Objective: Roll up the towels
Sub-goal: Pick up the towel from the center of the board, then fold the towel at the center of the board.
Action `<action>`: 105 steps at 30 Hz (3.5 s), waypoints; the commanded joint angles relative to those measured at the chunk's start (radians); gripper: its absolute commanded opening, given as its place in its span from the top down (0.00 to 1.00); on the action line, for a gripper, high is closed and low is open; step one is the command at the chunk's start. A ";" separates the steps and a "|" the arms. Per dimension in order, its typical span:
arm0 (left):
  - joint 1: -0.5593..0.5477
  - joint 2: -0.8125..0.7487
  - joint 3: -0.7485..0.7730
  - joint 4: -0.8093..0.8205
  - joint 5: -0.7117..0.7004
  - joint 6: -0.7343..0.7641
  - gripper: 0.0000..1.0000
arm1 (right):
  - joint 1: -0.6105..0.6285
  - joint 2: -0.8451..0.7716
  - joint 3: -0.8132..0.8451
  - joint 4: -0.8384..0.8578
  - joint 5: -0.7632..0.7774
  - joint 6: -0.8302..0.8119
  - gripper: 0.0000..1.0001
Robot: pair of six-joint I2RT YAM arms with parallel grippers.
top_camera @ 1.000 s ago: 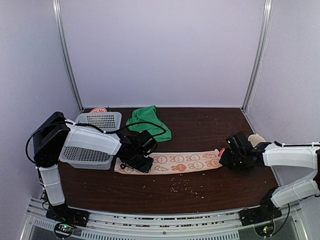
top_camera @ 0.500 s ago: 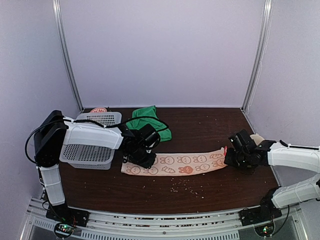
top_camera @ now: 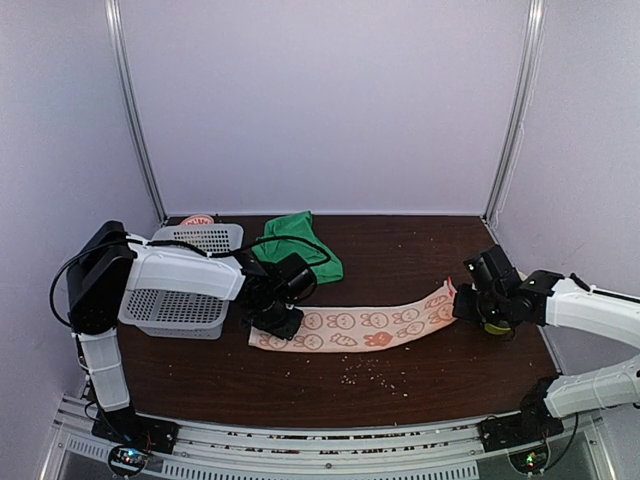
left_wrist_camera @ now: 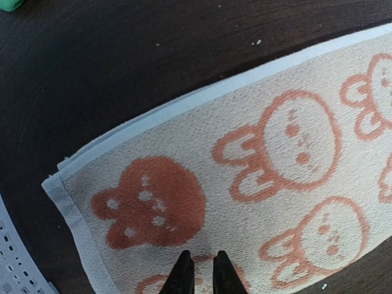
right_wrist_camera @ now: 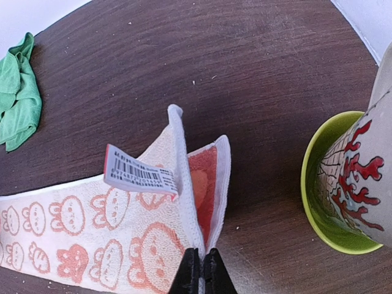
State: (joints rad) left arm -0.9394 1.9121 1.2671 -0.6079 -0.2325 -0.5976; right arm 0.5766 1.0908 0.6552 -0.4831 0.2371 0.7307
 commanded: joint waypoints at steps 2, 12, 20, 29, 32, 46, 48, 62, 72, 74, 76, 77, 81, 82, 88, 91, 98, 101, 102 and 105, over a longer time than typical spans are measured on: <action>0.011 -0.025 -0.033 -0.006 -0.032 -0.017 0.88 | -0.003 -0.019 0.037 -0.026 0.046 -0.054 1.00; 0.004 0.028 -0.039 0.075 0.098 -0.055 0.94 | -0.003 -0.042 0.060 -0.029 0.018 -0.080 1.00; -0.031 0.083 0.040 0.077 0.136 -0.066 0.95 | -0.003 -0.070 0.086 -0.058 0.016 -0.096 1.00; -0.033 0.090 0.096 0.067 0.151 -0.060 0.95 | -0.003 -0.095 0.151 -0.108 0.040 -0.147 1.00; -0.033 0.087 0.097 0.065 0.152 -0.059 0.95 | -0.002 -0.101 0.167 -0.089 -0.009 -0.151 1.00; -0.032 -0.009 0.101 0.031 0.120 -0.054 0.94 | 0.060 -0.034 0.236 -0.050 -0.051 -0.163 1.00; -0.032 -0.027 0.101 0.022 0.109 -0.050 0.94 | 0.079 -0.023 0.250 -0.048 -0.042 -0.166 1.00; -0.019 -0.114 0.008 0.008 0.028 -0.058 0.94 | 0.238 0.080 0.363 0.007 0.002 -0.212 1.00; -0.016 -0.124 -0.091 0.005 -0.034 -0.071 0.95 | 0.290 0.161 0.416 0.030 0.002 -0.219 1.00; -0.016 -0.124 -0.107 0.006 -0.047 -0.073 0.95 | 0.296 0.169 0.426 0.030 0.002 -0.224 1.00; -0.016 -0.121 -0.118 0.014 -0.052 -0.073 0.95 | 0.302 0.178 0.433 0.033 0.002 -0.227 1.00; -0.016 -0.117 -0.122 0.017 -0.053 -0.073 0.95 | 0.305 0.182 0.437 0.035 0.000 -0.227 1.00; -0.016 -0.106 -0.129 0.029 -0.051 -0.070 0.96 | 0.323 0.207 0.452 0.041 -0.005 -0.229 1.00; -0.016 -0.106 -0.133 0.034 -0.047 -0.071 0.96 | 0.327 0.214 0.457 0.041 -0.008 -0.228 1.00; -0.016 -0.100 -0.158 0.059 -0.030 -0.078 0.96 | 0.354 0.262 0.497 0.056 -0.025 -0.221 1.00; -0.016 -0.102 -0.166 0.064 -0.026 -0.080 0.97 | 0.367 0.290 0.518 0.062 -0.039 -0.216 1.00; -0.016 -0.143 -0.162 0.064 -0.017 -0.077 0.97 | 0.401 0.351 0.564 0.071 -0.052 -0.221 1.00; -0.016 -0.185 -0.149 0.057 -0.008 -0.077 0.97 | 0.402 0.365 0.567 0.077 -0.051 -0.221 1.00; -0.016 -0.200 -0.142 0.050 -0.008 -0.076 0.96 | 0.403 0.369 0.566 0.079 -0.050 -0.223 1.00; -0.016 -0.247 -0.124 0.029 -0.008 -0.077 0.96 | 0.403 0.381 0.567 0.087 -0.051 -0.227 1.00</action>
State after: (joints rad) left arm -0.9611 1.7470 1.1103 -0.5755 -0.2485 -0.6647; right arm 0.9726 1.4593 1.1942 -0.4274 0.1825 0.5186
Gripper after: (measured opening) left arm 0.038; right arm 0.041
